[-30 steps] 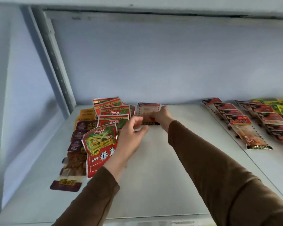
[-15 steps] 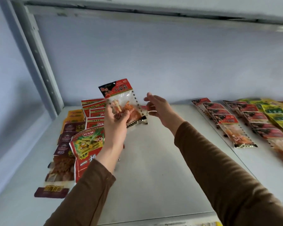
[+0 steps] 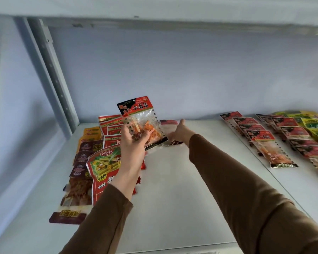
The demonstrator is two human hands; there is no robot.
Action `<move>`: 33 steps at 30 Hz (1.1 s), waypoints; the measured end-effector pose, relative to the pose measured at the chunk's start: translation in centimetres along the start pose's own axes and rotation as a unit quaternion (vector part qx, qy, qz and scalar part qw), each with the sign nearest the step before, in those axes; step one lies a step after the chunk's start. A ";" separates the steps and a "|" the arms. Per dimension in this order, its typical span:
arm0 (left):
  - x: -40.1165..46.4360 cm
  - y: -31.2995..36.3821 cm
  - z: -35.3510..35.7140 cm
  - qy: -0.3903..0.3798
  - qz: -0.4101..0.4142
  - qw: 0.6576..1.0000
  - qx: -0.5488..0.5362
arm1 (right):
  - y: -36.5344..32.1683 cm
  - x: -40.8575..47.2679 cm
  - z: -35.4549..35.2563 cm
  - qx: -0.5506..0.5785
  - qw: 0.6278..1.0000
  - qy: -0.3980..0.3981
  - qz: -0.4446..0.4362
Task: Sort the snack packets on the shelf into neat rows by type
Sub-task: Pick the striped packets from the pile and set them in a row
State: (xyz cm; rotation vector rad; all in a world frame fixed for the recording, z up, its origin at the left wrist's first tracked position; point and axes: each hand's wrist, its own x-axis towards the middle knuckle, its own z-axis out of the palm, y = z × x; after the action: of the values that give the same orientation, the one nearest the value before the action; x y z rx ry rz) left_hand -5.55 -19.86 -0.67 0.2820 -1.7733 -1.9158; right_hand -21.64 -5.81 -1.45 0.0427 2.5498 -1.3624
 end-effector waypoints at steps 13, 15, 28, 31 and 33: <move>-0.4 0.1 2.9 -0.029 -0.076 0.996 -0.033 | 3.1 -11.1 -6.1 0.402 0.897 -0.068 -0.173; -0.8 0.4 4.0 -0.047 -0.126 0.988 -0.081 | 3.8 -12.7 -5.1 0.347 0.918 -0.072 -0.176; -7.6 -1.7 14.9 -0.198 -0.051 0.978 -0.035 | 12.3 -15.2 -12.9 0.235 0.960 0.052 -0.141; -9.9 -2.0 20.0 -0.210 -0.068 0.975 -0.030 | 15.0 -15.1 -16.9 0.276 0.947 0.073 -0.147; -11.4 -2.3 23.5 -0.225 -0.085 0.971 -0.009 | 17.1 -14.9 -19.7 0.289 0.941 0.095 -0.147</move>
State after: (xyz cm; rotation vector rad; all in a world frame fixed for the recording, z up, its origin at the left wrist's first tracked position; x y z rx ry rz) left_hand -7.62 6.22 -2.06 -0.0138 -2.0687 -2.2533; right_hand -8.82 21.32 -1.49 -0.1093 2.2629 -2.2867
